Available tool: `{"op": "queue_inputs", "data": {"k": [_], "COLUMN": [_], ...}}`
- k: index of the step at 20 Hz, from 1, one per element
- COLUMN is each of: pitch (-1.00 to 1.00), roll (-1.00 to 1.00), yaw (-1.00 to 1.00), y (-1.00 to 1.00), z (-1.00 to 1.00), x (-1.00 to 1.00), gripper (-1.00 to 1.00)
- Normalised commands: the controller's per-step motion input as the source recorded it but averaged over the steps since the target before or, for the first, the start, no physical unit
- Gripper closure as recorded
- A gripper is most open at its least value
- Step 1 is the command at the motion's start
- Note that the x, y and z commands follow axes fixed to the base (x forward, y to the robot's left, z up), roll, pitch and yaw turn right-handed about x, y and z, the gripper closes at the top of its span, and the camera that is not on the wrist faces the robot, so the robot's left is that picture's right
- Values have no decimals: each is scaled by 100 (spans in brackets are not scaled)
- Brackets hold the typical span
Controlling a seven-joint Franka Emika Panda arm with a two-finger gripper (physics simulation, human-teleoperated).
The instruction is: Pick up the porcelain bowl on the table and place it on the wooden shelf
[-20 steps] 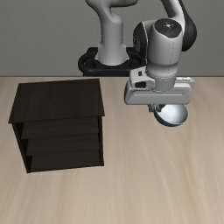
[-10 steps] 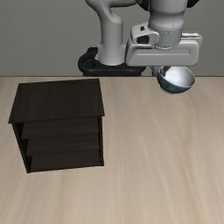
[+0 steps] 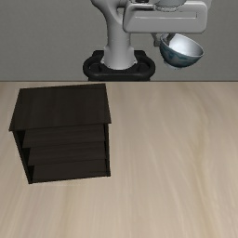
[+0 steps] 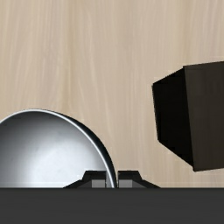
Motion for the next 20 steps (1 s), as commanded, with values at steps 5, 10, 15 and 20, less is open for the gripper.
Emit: {"op": "queue_inputs", "data": {"k": [5, 10, 15, 20], "pitch": [0, 0, 0, 0], "roll": [0, 0, 0, 0], "yaw": [0, 0, 0, 0], "y": [-100, -100, -100, -100], "z": [0, 0, 0, 0], "x": [0, 0, 0, 0], "gripper": [100, 100, 100, 100]}}
